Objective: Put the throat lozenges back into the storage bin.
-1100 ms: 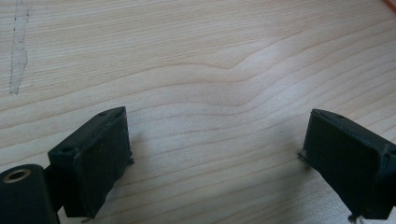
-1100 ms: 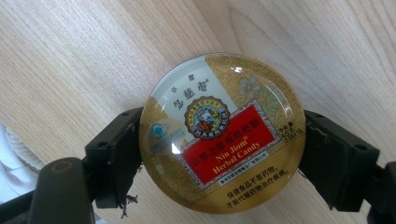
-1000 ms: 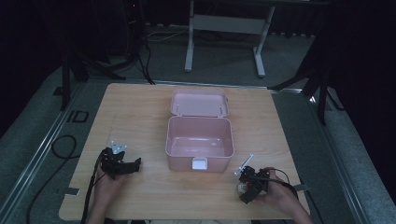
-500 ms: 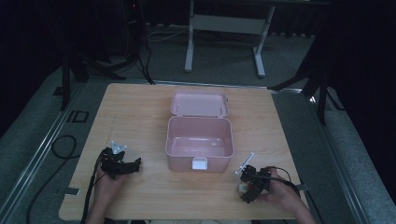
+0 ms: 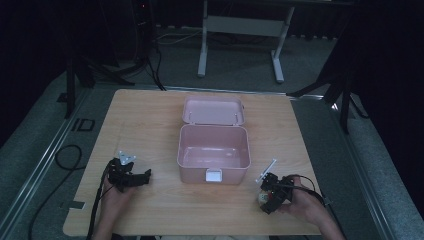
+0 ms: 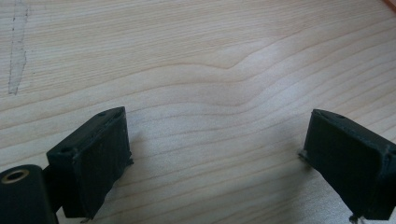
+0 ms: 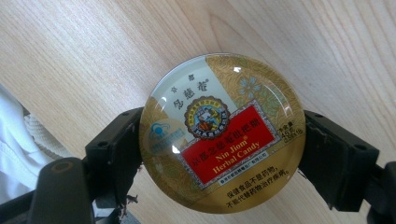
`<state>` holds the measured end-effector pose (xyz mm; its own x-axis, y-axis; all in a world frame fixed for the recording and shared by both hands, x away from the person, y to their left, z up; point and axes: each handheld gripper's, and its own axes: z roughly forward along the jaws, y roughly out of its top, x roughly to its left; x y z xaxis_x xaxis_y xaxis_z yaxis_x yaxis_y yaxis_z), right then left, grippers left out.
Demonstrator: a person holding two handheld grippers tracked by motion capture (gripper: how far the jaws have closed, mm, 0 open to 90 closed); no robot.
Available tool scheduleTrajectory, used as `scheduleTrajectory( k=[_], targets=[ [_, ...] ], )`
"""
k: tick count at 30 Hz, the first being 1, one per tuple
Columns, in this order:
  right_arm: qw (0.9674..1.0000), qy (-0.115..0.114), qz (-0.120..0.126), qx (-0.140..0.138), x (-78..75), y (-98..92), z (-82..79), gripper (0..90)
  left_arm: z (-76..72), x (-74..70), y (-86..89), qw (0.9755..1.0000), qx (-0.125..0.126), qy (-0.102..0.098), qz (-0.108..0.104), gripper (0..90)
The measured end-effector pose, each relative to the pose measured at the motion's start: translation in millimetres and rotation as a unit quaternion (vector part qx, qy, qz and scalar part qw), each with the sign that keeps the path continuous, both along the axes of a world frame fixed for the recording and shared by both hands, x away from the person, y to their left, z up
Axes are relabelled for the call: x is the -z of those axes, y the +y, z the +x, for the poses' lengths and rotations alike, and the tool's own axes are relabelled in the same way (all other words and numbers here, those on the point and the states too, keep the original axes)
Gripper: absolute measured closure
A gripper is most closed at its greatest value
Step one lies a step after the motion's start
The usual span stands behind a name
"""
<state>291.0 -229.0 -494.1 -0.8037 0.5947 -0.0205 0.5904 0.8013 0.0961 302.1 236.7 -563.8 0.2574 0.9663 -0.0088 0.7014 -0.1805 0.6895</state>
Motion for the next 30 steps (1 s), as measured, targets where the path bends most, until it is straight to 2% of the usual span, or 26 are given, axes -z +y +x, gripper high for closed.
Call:
scheduleTrajectory(
  k=[18, 30],
  targets=[
    [1.0, -0.006, -0.003, 0.0, -21.2, -1.8, 6.7, 20.1, 0.1, 0.0, -0.1, 1.0, 0.0, 0.0, 0.0, 7.3],
    [0.9998, -0.017, -0.001, 0.0, -36.9, -0.3, 13.4, 20.1, 0.1, 0.0, -0.1, 1.0, 0.0, 0.0, 0.0, 7.3]
  ],
)
